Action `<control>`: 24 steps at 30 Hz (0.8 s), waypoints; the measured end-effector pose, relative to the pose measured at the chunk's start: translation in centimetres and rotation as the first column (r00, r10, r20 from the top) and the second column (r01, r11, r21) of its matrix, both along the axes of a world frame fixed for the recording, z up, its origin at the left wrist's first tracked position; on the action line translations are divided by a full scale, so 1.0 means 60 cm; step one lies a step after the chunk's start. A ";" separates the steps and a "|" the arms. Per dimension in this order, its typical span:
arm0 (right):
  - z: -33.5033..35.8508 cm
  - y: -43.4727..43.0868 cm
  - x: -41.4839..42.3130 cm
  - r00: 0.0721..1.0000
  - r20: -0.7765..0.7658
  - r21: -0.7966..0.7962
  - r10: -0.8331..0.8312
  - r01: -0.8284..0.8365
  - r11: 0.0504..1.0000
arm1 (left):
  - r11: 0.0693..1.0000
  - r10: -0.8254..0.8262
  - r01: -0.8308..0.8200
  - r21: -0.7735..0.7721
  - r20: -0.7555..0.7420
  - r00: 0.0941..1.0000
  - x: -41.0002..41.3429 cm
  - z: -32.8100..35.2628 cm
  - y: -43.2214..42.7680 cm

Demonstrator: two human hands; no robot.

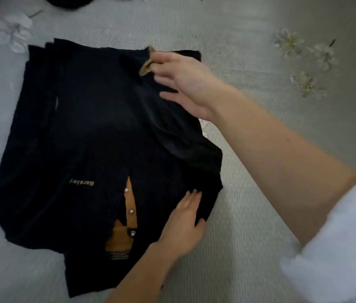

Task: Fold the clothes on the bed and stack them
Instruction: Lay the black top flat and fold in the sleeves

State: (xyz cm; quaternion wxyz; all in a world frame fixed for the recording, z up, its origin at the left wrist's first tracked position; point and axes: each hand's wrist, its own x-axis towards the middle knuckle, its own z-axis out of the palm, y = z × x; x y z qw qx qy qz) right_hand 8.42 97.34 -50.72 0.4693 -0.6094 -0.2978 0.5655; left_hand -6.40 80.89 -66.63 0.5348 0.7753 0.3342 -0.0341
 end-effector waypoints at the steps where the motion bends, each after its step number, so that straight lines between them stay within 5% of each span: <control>1: -0.016 0.000 -0.007 0.991 0.136 -0.034 -0.011 0.016 0.999 | 0.999 -0.013 0.013 -0.034 0.008 1.000 -0.010 -0.001 0.003; 5: -0.114 -0.056 -0.020 0.876 0.481 -0.222 0.015 0.105 0.969 | 0.968 -0.020 0.035 -0.250 0.062 0.998 -0.051 -0.008 0.024; 9: -0.187 -0.120 -0.029 0.665 0.715 -0.415 0.215 0.156 0.896 | 0.858 0.376 -0.346 -0.380 0.007 0.926 -0.077 -0.004 0.094; 12: -0.214 -0.147 -0.046 0.603 0.774 -0.400 0.194 0.227 0.888 | 0.631 0.646 -0.580 -0.515 -0.063 0.760 -0.092 0.006 0.181; 17: -0.236 -0.165 -0.064 0.514 0.837 -0.347 0.187 0.236 0.908 | 0.265 0.884 -0.722 -0.639 -0.137 0.446 -0.077 0.016 0.357; 24: -0.240 -0.206 -0.070 0.457 0.854 -0.400 0.247 0.273 0.875 | 0.199 0.887 -0.790 -0.579 -0.236 0.396 -0.026 0.005 0.509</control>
